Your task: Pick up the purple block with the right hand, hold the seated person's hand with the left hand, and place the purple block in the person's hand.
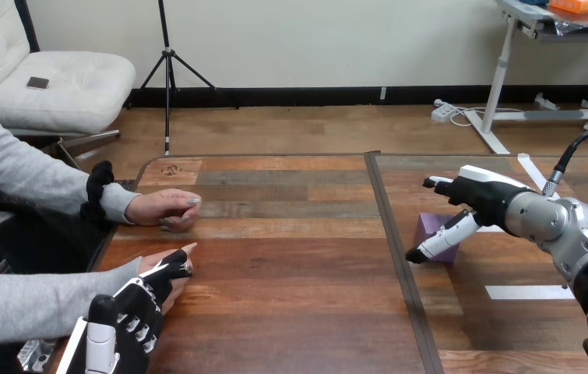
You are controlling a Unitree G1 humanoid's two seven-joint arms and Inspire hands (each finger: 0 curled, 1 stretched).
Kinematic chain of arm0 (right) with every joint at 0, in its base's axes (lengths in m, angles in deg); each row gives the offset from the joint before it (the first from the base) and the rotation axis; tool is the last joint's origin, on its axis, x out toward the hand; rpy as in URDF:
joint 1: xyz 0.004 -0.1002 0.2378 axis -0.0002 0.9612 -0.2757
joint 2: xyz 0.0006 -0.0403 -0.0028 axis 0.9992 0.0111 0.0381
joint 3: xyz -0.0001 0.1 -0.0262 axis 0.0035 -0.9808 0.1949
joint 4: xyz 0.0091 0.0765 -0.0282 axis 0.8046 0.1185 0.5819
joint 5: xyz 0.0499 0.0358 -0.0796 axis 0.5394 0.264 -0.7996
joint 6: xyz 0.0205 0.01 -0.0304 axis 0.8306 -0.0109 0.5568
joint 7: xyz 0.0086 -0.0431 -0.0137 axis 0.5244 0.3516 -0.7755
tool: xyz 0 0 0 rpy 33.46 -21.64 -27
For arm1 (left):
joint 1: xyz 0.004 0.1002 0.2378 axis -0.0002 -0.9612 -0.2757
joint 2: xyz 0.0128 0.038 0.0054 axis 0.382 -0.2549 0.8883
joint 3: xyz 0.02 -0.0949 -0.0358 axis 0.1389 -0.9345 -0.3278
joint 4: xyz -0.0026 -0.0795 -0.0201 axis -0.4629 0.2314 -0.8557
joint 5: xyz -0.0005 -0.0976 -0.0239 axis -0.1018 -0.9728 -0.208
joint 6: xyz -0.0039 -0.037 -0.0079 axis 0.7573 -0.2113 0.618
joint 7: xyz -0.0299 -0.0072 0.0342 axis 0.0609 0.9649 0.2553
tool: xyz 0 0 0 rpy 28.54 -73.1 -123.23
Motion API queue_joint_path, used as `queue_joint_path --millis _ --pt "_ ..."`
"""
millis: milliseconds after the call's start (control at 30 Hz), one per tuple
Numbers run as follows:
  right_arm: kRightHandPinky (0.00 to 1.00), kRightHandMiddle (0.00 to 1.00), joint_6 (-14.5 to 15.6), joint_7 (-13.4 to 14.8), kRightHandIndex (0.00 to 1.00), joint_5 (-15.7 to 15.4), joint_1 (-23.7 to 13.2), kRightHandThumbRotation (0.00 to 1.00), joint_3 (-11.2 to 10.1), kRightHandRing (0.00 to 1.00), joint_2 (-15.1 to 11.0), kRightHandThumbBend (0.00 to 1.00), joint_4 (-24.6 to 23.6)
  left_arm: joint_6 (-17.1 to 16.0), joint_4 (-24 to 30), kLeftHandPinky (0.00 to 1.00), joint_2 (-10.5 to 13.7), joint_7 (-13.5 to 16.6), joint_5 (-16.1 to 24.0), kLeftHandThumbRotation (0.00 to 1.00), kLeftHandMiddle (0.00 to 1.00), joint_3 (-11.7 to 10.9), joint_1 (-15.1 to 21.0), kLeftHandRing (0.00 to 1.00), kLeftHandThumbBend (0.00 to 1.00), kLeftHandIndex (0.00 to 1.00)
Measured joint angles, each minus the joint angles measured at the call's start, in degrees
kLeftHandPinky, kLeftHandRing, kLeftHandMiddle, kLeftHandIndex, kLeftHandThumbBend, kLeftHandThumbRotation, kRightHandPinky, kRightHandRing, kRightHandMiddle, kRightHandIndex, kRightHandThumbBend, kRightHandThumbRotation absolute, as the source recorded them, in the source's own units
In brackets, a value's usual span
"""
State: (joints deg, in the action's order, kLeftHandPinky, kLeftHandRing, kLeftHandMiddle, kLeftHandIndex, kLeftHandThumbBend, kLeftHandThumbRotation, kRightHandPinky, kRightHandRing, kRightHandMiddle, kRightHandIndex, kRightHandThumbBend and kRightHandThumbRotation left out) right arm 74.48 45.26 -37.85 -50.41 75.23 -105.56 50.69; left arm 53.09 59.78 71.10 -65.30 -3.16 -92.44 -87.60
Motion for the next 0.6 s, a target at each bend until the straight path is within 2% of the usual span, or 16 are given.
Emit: queue_joint_path --millis 300,600 --pt "0.72 1.00 0.5 0.3 0.98 0.1 0.0 0.23 0.0 0.93 0.0 1.00 0.4 0.0 0.0 1.00 0.0 0.0 0.1 1.00 0.88 0.0 0.0 0.97 0.79 0.68" --pt "0.67 0.95 0.4 2.5 0.93 -1.4 0.2 0.18 0.9 0.87 0.0 1.00 0.5 0.0 0.0 1.00 0.0 0.0 0.1 1.00 0.89 0.0 0.0 0.97 0.78 0.68"
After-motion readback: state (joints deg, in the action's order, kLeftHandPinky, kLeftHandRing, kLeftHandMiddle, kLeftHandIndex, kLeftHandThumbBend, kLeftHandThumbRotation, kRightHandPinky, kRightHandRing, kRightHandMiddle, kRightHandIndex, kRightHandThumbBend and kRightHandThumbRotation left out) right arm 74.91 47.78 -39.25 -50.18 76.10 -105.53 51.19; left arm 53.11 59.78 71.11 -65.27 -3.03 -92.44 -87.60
